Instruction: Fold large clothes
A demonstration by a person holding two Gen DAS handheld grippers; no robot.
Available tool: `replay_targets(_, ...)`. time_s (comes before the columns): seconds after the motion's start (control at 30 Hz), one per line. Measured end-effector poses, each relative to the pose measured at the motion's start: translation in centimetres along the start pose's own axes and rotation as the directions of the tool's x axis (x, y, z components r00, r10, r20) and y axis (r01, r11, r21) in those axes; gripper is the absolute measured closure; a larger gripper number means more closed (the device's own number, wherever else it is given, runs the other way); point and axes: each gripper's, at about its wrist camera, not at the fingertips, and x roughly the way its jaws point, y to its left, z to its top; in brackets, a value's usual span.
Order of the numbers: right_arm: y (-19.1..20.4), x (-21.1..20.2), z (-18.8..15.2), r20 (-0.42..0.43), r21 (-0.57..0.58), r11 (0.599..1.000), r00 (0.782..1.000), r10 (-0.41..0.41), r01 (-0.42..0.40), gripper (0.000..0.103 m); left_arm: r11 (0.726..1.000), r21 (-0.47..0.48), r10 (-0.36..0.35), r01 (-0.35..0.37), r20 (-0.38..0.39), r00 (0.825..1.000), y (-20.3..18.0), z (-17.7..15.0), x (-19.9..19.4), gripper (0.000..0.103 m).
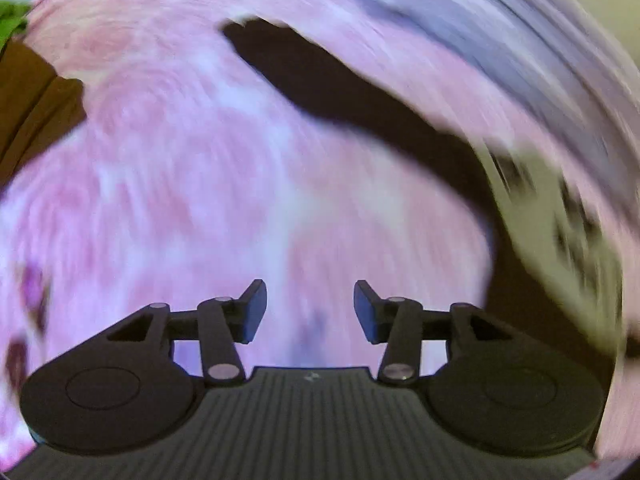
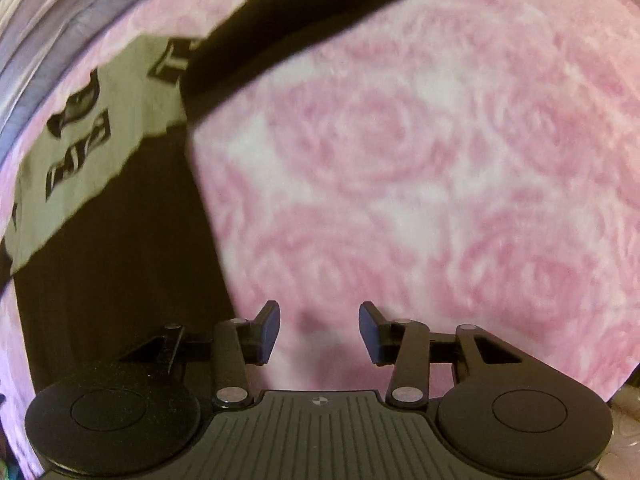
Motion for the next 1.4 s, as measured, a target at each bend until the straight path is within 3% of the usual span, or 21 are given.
replay_targets(0.1, 1.3, 0.0, 0.4, 0.02, -0.003, 0.999, 0.999, -0.032, 0.032, 0.062, 0.997, -0.081, 0.013, -0.009, 0.05, 0.999, 0.4, 6.5, 2.9, 0.06)
replay_targets(0.3, 3.8, 1.9, 0.0, -0.001, 0.006, 0.996, 0.996, -0.091, 0.091, 0.062, 0.997, -0.065, 0.04, -0.033, 0.113, 0.993, -3.2, 17.8, 7.8, 0.038)
replay_targets(0.47, 5.2, 3.3, -0.3, -0.025, -0.001, 0.994, 0.993, -0.112, 0.112, 0.062, 0.977, -0.137, 0.17, -0.163, 0.043, 0.985, -4.1, 22.9, 14.3, 0.038)
replay_targets(0.53, 5.5, 3.5, -0.3, -0.019, -0.002, 0.992, 0.992, -0.128, 0.128, 0.062, 0.968, -0.102, 0.229, -0.228, -0.006, 0.973, -4.3, 23.1, 16.3, 0.055)
replay_targets(0.57, 5.5, 3.5, -0.3, -0.019, -0.001, 0.991, 0.991, -0.132, 0.132, 0.062, 0.964, -0.06, 0.259, -0.258, 0.008, 0.966, -4.4, 22.6, 16.3, 0.059)
replay_targets(0.63, 5.5, 3.4, -0.2, -0.022, 0.003, 0.991, 0.99, -0.136, 0.136, 0.062, 0.966, 0.049, 0.252, -0.255, 0.062, 0.966, -5.2, 21.8, 15.4, 0.101)
replay_targets(0.7, 5.5, 3.2, 0.0, -0.018, 0.002, 0.991, 0.991, -0.136, 0.136, 0.062, 0.978, 0.056, 0.19, -0.2, 0.151, 0.97, -4.5, 20.4, 11.8, 0.102)
replay_targets(0.73, 5.6, 3.1, 0.0, -0.009, 0.001, 0.991, 0.991, -0.136, 0.136, 0.062, 0.986, 0.047, 0.144, -0.158, 0.227, 0.963, -3.7, 19.2, 9.1, 0.101)
replay_targets(0.8, 5.6, 2.8, 0.0, 0.003, 0.003, 0.99, 0.99, -0.142, 0.142, 0.062, 0.989, 0.038, 0.122, -0.142, 0.332, 0.935, -1.9, 16.2, 4.2, 0.101)
replay_targets(0.87, 5.7, 2.9, 0.0, 0.01, 0.011, 0.989, 0.989, -0.151, 0.15, 0.062, 0.989, -0.019, 0.142, -0.146, 0.363, 0.921, 1.2, 12.3, 0.2, 0.101)
replay_targets(0.93, 5.9, 3.1, -0.1, 0.014, 0.015, 0.989, 0.989, -0.15, 0.15, 0.062, 0.981, -0.088, 0.191, -0.172, 0.328, 0.925, 4.1, 8.7, -1.3, 0.101)
replay_targets(1.0, 6.1, 3.4, -0.2, 0.018, 0.005, 0.99, 0.989, -0.143, 0.143, 0.062, 0.962, -0.178, 0.248, -0.209, 0.237, 0.939, 7.2, 4.7, -0.7, 0.103)
replay_targets(1.07, 6.0, 3.6, -0.2, 0.026, -0.014, 0.99, 0.99, -0.139, 0.139, 0.062, 0.93, -0.216, 0.334, -0.298, 0.152, 0.93, 9.3, 1.1, 1.1, 0.103)
replay_targets(1.13, 5.4, 3.3, -0.1, 0.028, -0.016, 0.992, 0.992, -0.123, 0.124, 0.062, 0.933, -0.197, 0.342, -0.301, 0.223, 0.913, 9.7, -1.2, 0.8, 0.1)
replay_targets(1.27, 2.2, 1.5, 1.5, 0.08, 0.028, 0.996, 0.993, -0.089, 0.087, 0.062, 0.928, -0.206, 0.351, -0.312, 0.19, 0.917, 8.3, -1.7, -1.5, 0.097)
replay_targets(1.33, -0.2, 0.2, 3.7, 0.154, 0.066, 0.995, 0.985, -0.079, 0.07, 0.061, 0.931, -0.176, 0.35, -0.321, 0.17, 0.921, 6.9, -1.9, -3.0, 0.083)
replay_targets(1.4, -2.4, -0.9, 6.4, 0.232, 0.091, 0.995, 0.97, -0.07, 0.05, 0.061, 0.939, -0.155, 0.33, -0.306, 0.168, 0.929, 5.2, -2.1, -3.8, 0.079)
